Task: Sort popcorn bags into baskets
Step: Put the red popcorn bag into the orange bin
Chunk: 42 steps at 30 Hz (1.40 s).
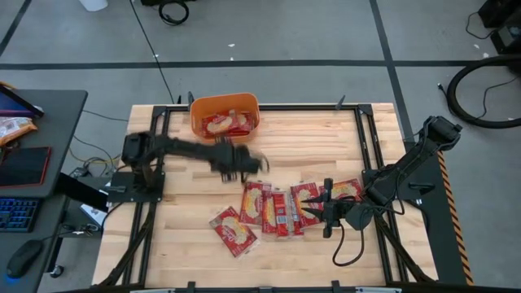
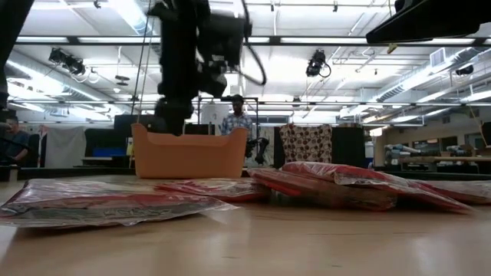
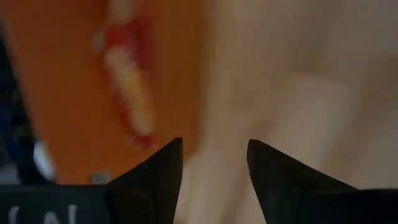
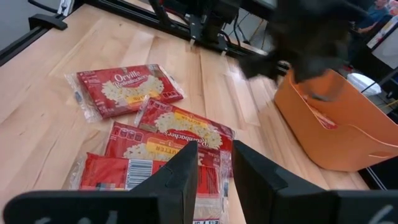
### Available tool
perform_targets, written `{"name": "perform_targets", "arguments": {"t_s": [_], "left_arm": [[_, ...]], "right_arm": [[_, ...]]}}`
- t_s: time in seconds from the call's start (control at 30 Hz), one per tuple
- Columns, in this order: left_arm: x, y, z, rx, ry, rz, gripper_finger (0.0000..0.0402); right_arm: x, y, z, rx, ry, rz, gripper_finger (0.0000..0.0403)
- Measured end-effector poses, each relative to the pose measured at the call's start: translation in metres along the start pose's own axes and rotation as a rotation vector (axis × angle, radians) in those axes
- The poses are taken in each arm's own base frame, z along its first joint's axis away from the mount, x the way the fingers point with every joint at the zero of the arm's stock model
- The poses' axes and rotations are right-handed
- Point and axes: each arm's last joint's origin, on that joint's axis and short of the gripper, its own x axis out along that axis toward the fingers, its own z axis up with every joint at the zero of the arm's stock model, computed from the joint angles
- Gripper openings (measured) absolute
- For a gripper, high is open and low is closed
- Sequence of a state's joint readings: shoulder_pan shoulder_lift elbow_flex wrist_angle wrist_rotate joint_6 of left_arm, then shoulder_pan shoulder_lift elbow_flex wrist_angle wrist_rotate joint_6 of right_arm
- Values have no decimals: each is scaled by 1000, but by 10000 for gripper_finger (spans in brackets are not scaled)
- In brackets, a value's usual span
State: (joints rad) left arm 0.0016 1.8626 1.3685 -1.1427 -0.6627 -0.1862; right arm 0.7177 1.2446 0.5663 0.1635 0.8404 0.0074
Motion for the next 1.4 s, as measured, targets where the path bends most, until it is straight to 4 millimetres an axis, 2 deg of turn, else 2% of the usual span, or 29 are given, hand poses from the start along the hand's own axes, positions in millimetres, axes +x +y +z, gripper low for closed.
{"name": "perform_targets", "arguments": {"t_s": [0.23, 0.43, 0.57, 0.77, 1.0, 1.23, 1.4], "left_arm": [[-69, -90, -20, 220, -265, -143, 178], [-116, -145, -49, 307, -464, -265, 181], [-131, -175, -68, 352, -537, -304, 203], [-128, -213, -89, 509, -538, -270, 244], [-119, -231, -102, 640, -498, -205, 242], [-100, -238, -103, 681, -410, -118, 206], [-92, -241, -99, 668, -394, -85, 133]], "right_arm": [[0, 0, 0, 2, -1, 5, 103], [0, 0, 3, 23, -20, 6, 103], [0, 0, 3, 28, -25, 7, 103], [0, 0, 3, 29, -25, 7, 103], [0, 0, 3, 28, -25, 7, 103], [0, 0, 4, 28, -27, 8, 103], [0, 0, 4, 28, -28, 8, 103]]}}
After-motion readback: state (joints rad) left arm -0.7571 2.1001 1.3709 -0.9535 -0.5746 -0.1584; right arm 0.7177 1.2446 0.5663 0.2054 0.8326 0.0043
